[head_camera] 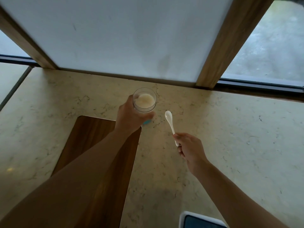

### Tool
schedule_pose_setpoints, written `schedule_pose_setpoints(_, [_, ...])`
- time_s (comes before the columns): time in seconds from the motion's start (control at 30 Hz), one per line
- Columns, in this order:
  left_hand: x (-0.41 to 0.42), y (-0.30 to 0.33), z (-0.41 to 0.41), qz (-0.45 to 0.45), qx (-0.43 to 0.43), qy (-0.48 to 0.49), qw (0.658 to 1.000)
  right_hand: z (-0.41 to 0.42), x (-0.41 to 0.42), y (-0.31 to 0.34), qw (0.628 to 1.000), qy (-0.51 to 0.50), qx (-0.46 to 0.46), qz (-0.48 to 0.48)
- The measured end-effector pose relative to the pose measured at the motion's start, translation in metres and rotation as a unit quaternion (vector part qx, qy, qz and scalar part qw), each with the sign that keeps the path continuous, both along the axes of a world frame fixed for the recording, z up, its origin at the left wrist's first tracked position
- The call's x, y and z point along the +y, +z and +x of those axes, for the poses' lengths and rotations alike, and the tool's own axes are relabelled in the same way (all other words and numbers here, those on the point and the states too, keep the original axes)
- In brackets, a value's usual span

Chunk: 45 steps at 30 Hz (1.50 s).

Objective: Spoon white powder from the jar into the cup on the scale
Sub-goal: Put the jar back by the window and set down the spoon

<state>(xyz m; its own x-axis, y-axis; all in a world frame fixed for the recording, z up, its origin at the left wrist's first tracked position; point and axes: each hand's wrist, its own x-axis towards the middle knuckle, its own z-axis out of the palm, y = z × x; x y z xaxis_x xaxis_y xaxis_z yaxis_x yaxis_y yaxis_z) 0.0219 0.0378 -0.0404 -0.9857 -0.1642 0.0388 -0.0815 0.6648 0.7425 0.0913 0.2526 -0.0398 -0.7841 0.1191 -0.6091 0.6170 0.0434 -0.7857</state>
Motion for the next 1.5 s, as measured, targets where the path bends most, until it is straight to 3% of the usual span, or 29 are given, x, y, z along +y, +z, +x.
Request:
schedule_pose_setpoints(0.8, [-0.009,-0.017,-0.003,0.047,-0.014,-0.018,0.999,-0.002,-0.011,-0.007,0.999,0.013,-0.019,-0.036])
schedule_pose_setpoints(0.93, [-0.013,-0.017,0.005,0.073,-0.066,0.021,0.995,0.002,-0.011,-0.004,1.0,0.013,-0.009,-0.024])
schedule_pose_setpoints(1.2, [-0.011,-0.011,0.061,0.044,-0.136,0.031,0.989,0.026,-0.001,0.02,1.0,0.019,0.02,-0.008])
schedule_pose_setpoints(1.5, [0.012,0.023,0.151,0.032,-0.151,0.0,0.988,0.1,0.029,0.053,0.999,0.006,0.042,-0.005])
